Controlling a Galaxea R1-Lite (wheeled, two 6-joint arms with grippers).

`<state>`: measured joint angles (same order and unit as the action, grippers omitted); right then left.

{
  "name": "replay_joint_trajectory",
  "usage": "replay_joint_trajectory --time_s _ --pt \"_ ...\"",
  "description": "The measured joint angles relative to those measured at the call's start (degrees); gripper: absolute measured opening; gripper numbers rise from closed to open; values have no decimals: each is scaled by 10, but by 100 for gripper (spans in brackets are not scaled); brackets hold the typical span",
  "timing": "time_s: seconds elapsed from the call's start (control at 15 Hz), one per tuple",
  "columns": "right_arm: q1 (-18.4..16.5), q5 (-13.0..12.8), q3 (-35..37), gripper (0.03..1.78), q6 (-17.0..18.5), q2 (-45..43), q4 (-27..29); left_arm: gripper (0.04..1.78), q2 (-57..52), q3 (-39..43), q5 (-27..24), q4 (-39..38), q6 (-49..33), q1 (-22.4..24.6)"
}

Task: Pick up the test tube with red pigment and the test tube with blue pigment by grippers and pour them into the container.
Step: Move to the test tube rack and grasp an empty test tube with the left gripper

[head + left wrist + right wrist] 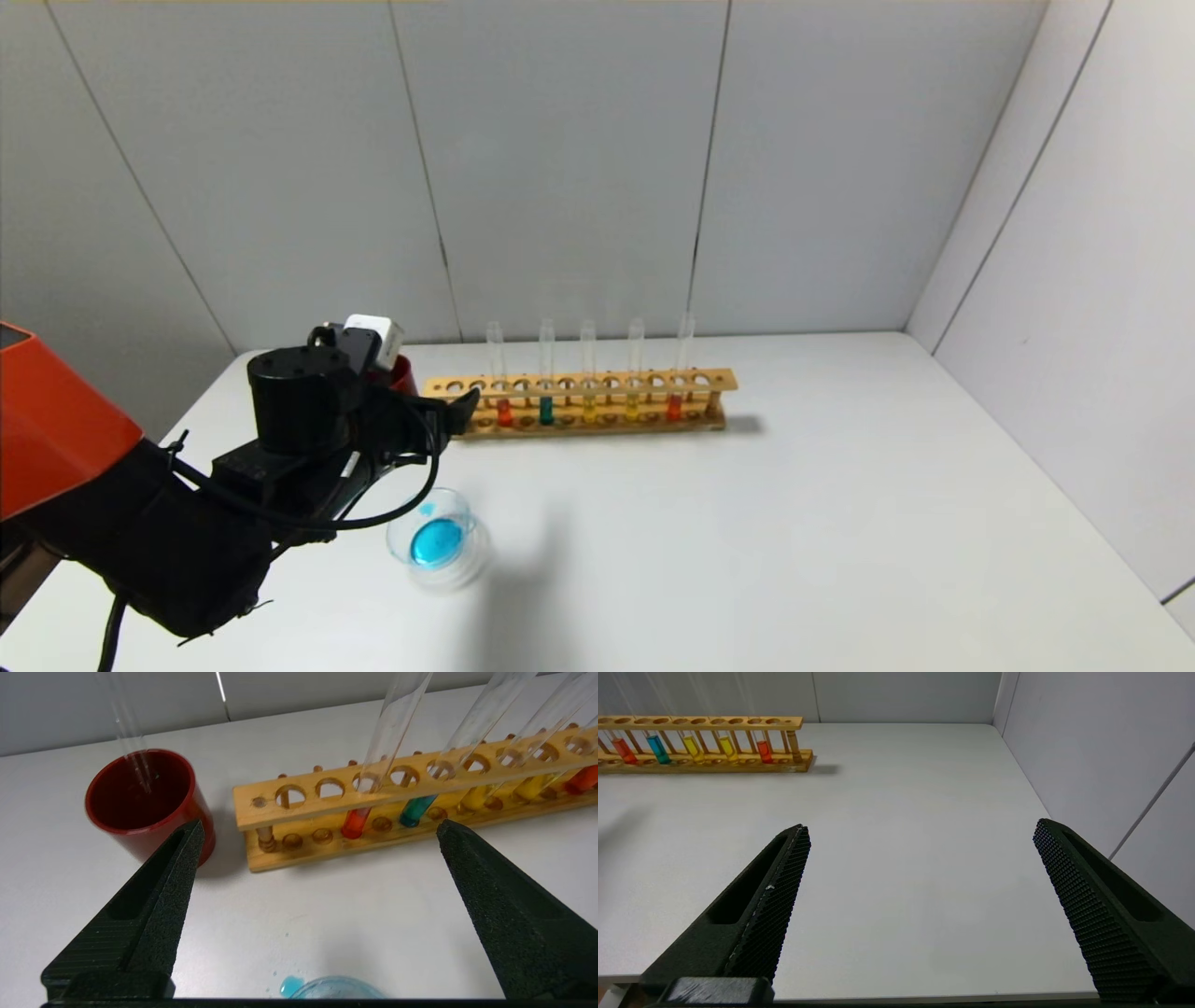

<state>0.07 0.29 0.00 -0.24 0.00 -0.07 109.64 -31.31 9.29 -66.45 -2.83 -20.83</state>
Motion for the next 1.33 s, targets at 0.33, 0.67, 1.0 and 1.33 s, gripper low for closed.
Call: replay_joint_trajectory --time_s 0.33,0.67,1.0,1.33 --pt "0 0 0 175 0 0 0 175 41 -63 0 6 5 -2" --pt "0 0 0 175 0 0 0 175 94 -121 -11 12 5 -5" --pt "0 0 0 175 0 0 0 175 137 -174 -16 14 5 -4" --pt "0 0 0 175 0 0 0 163 160 -201 -17 18 5 -4"
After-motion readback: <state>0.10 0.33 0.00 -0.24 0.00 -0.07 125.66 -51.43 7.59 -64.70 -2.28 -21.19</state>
